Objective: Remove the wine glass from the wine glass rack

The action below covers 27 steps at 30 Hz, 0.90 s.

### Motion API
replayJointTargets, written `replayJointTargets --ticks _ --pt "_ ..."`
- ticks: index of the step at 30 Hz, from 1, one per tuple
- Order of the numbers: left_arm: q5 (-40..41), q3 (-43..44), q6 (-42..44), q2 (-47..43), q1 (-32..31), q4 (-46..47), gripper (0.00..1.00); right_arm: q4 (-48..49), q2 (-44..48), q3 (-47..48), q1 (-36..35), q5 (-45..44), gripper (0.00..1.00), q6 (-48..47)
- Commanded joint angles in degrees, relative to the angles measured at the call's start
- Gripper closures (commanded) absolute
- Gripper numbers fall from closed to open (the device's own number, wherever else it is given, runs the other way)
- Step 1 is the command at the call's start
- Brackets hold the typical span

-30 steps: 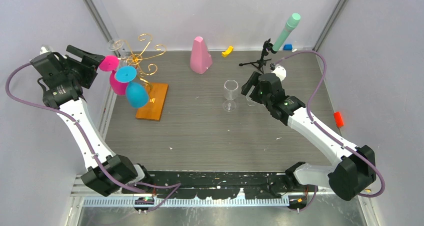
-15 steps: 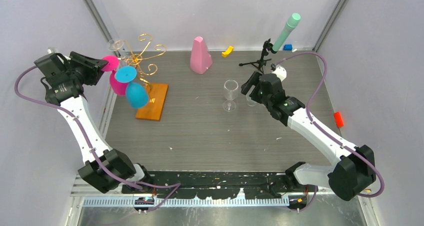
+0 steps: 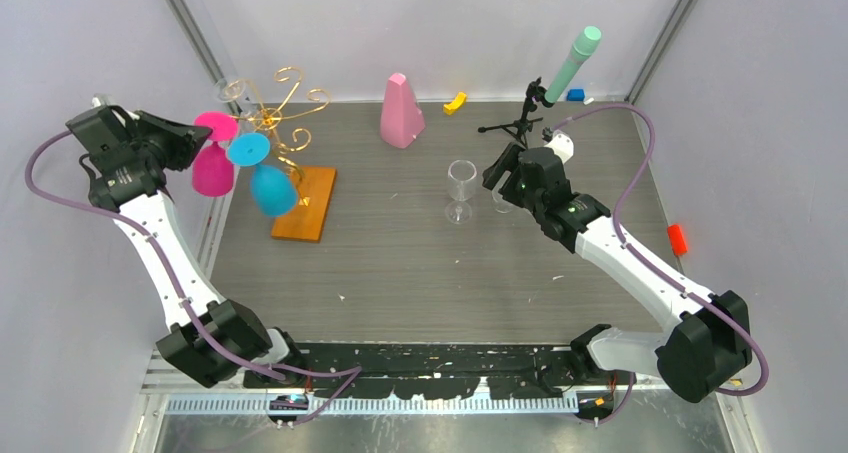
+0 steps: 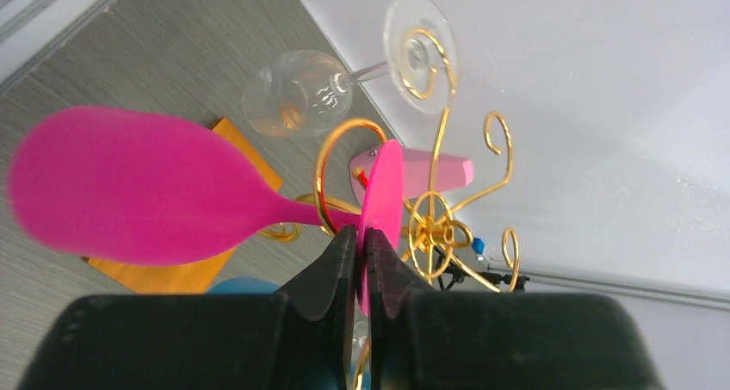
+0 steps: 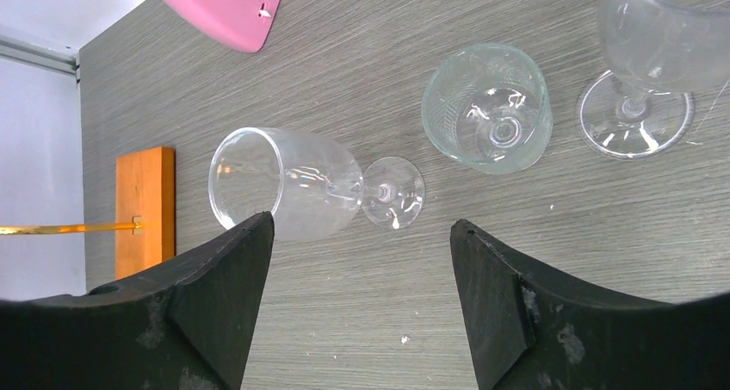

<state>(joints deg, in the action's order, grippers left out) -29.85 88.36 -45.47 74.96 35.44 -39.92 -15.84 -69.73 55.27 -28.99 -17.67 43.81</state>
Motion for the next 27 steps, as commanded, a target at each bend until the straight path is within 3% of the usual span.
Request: replayJointTargets --ticks 1,4,10,17,27 --pt "1.6 2.5 2.2 -1.2 0.5 -0.8 0.93 2.6 2.1 -0.7 0.4 -0.9 0.2 0.7" --pt "2.2 2.9 2.3 -1.6 0.4 -0.8 1.0 2.6 2.2 -0.7 0.4 -1.1 0.2 0.6" --pt "1.0 2.0 0.6 -1.9 0.4 1.7 1.0 2.6 2.0 -0.7 0.5 -1.1 0.2 0.7" --pt "-1.1 -1.6 -6.2 -3.5 0.4 12.3 1.0 2.6 2.1 -0.5 0.6 -1.5 0.2 0.6" --pt "0.5 -2.0 -8.6 -2.6 0.4 16.6 1.0 2.6 1.8 0.1 0.8 -1.4 0.2 0.4"
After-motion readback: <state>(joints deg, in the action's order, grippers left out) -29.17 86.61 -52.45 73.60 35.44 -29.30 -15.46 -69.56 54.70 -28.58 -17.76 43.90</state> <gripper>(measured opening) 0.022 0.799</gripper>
